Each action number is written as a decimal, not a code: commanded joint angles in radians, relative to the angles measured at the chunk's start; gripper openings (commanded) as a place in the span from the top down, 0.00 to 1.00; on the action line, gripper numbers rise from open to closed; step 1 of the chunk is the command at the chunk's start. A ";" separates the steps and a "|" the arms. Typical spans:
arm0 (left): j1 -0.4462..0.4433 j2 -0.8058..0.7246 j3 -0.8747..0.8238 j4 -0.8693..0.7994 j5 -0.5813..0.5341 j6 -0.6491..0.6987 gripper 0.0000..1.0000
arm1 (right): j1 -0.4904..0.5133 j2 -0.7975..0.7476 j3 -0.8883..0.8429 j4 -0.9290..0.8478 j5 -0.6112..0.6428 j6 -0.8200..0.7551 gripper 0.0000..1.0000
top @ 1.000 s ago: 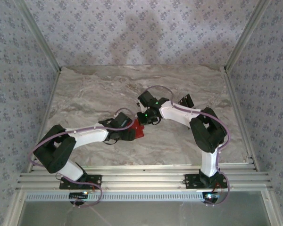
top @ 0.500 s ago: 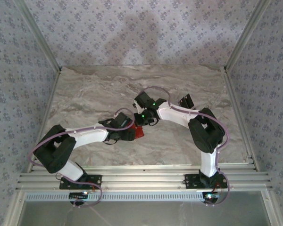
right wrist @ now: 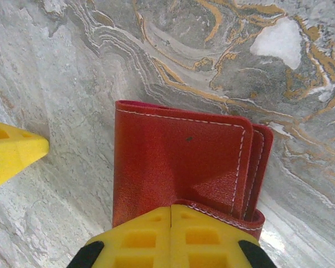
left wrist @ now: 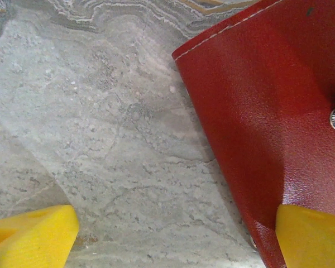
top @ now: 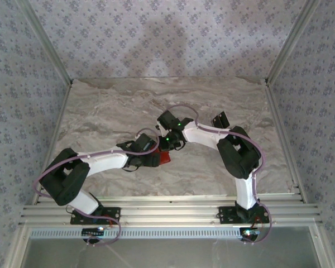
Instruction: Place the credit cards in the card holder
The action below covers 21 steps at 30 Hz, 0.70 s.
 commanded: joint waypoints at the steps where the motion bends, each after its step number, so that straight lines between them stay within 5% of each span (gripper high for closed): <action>1: 0.011 0.046 -0.056 -0.099 -0.057 0.014 0.08 | 0.006 0.028 0.028 0.002 -0.018 0.014 1.00; 21: 0.011 0.044 -0.057 -0.100 -0.057 0.015 0.08 | 0.005 0.058 -0.012 0.005 -0.020 0.015 1.00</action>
